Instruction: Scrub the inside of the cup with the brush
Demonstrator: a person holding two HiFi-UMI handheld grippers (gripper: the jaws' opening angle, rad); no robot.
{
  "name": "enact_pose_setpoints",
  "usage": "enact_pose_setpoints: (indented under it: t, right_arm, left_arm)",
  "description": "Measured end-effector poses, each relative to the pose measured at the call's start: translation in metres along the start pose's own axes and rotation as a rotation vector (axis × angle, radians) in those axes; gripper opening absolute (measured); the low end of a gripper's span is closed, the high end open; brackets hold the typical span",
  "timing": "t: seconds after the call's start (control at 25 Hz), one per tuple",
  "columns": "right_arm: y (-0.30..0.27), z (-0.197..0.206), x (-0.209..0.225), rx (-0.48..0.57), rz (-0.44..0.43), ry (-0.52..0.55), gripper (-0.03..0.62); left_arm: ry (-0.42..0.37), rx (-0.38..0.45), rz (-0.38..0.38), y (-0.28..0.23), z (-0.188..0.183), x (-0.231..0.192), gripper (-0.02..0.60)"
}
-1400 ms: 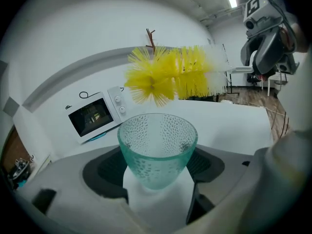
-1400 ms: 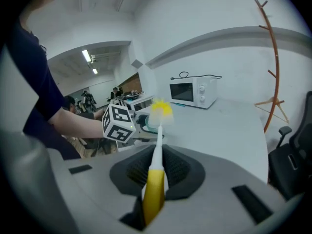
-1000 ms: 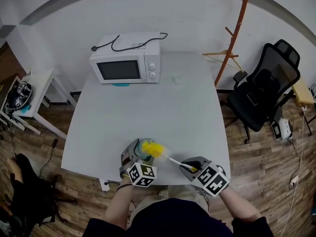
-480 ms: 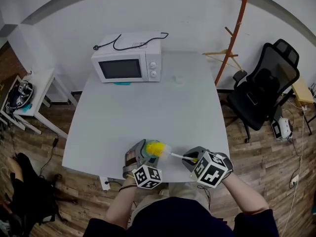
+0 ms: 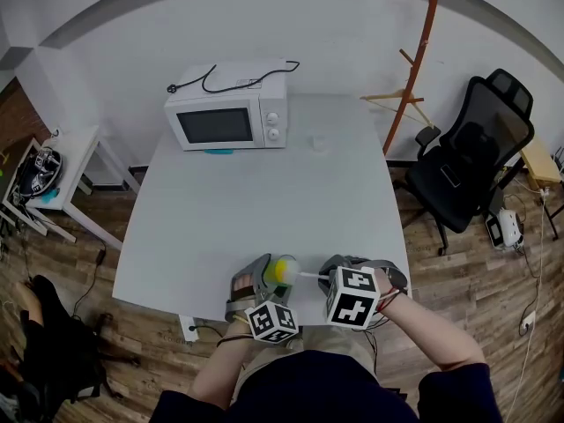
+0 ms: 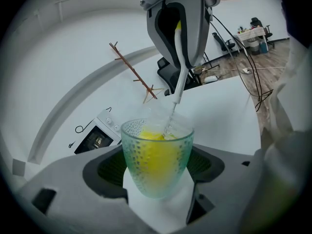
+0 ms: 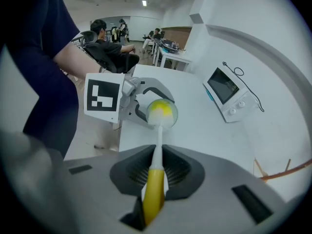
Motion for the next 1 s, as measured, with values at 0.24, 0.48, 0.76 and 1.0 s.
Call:
enact_pose_setpoints:
  t: [0.24, 0.48, 0.76, 1.0]
  right_arm:
    - [-0.002, 0.001, 0.004, -0.026, 0.034, 0.115, 0.051]
    - [-0.004, 0.007, 0.017, -0.084, 0.169, 0.445, 0.051]
    - [0.006, -0.029, 0.023, -0.034, 0.461, 0.906, 0.051]
    - [0.013, -0.027, 0.028, -0.195, 0.611, 1.333, 0.051]
  left_arm:
    - [0.003, 0.001, 0.011, 0.002, 0.001, 0.003, 0.377]
    - [0.015, 0.011, 0.032, 0.001, -0.003, 0.008, 0.377]
    - [0.046, 0.005, 0.043, -0.002, -0.006, 0.003, 0.377]
    - [0.054, 0.003, 0.048, -0.006, -0.007, -0.001, 0.377]
Point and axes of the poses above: the fingertips, and each gripper's own axes: y backward along the fingers, x to its right, z out of its underside, the point moved 1 cm from there along y, backward along the fingers, and after that the axes turned 1 degree about -z, right-handed, at the moved point
